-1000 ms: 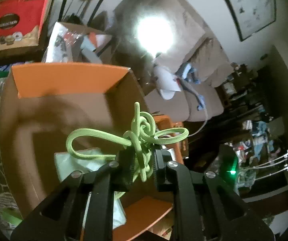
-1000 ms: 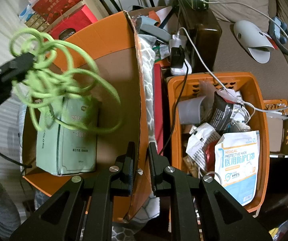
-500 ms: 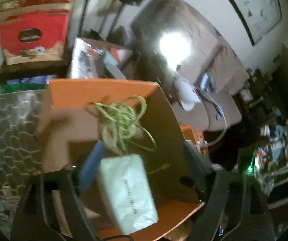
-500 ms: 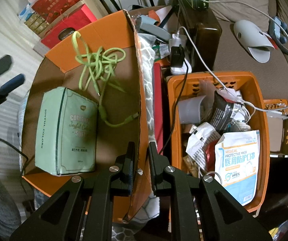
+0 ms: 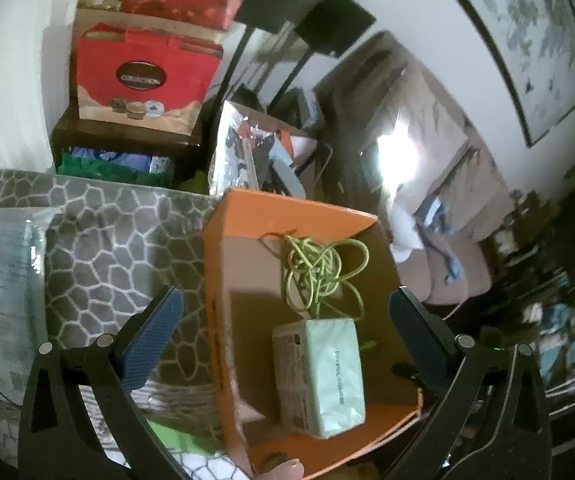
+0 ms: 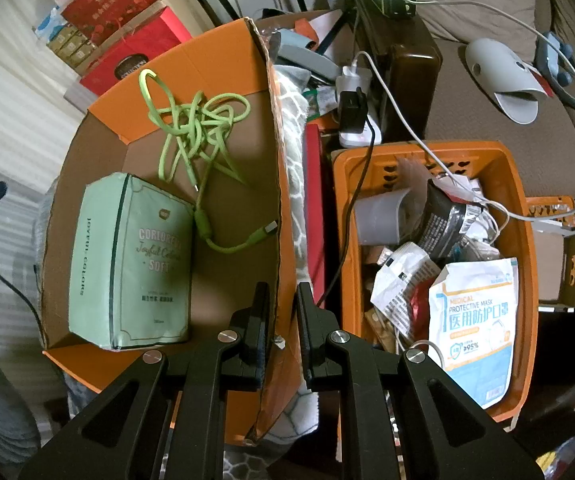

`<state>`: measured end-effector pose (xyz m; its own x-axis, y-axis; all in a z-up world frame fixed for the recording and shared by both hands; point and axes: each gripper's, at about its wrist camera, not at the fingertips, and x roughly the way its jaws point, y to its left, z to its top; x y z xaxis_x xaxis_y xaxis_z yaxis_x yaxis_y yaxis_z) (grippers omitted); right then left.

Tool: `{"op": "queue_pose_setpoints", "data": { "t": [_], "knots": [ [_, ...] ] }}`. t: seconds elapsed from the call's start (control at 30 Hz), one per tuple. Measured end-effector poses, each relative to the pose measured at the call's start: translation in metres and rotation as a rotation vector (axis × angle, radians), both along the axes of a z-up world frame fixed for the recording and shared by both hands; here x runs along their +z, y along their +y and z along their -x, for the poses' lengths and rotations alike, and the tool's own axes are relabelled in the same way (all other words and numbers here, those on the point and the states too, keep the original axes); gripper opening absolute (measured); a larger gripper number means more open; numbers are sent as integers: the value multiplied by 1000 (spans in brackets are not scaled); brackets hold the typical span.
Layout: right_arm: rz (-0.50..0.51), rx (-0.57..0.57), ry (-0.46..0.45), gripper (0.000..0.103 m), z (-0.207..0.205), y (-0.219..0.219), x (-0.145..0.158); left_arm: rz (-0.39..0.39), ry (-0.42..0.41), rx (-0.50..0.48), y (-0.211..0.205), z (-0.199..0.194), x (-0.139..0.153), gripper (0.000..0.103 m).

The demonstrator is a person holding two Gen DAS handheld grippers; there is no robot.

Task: Organize objects
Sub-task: 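Withdraw the left tool back toward the small white plugs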

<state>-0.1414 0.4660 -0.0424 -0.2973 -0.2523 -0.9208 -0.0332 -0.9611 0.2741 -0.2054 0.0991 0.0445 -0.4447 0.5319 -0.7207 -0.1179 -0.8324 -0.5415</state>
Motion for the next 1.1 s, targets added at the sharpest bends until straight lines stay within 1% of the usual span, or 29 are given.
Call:
{"op": "queue_pose_setpoints", "data": {
  "t": [0.1,0.17,0.2,0.27,0.4,0.53,0.7,0.8,0.93,1.03,1.1],
  "knots": [
    [-1,0,-2,13,-1,0,-2,-48,16,45,-32,-6,14,103],
    [0,-2,-5,13,0,1,-2,-64,39,77,-57,-10,27,103],
    [1,-3,-6,13,0,1,-1,-59,52,86,-67,-12,34,103],
    [1,-5,-6,13,0,1,-1,-16,103,117,-92,-20,51,103],
    [1,-4,-5,13,1,2,-1,93,188,185,-143,-43,75,103],
    [3,-4,-5,13,1,2,0,170,217,274,-198,-66,81,103],
    [-1,-3,-5,13,1,2,0,235,198,354,-252,-87,72,103],
    [-2,-5,-4,13,1,2,1,306,201,392,-272,-95,63,103],
    [-1,-7,-5,12,1,2,1,370,159,338,-280,-99,37,103],
    [-3,-10,-6,12,0,1,2,399,125,299,-268,-100,14,103],
    [-5,-11,-7,12,0,0,2,403,101,266,-255,-100,-2,103]
  ]
}}
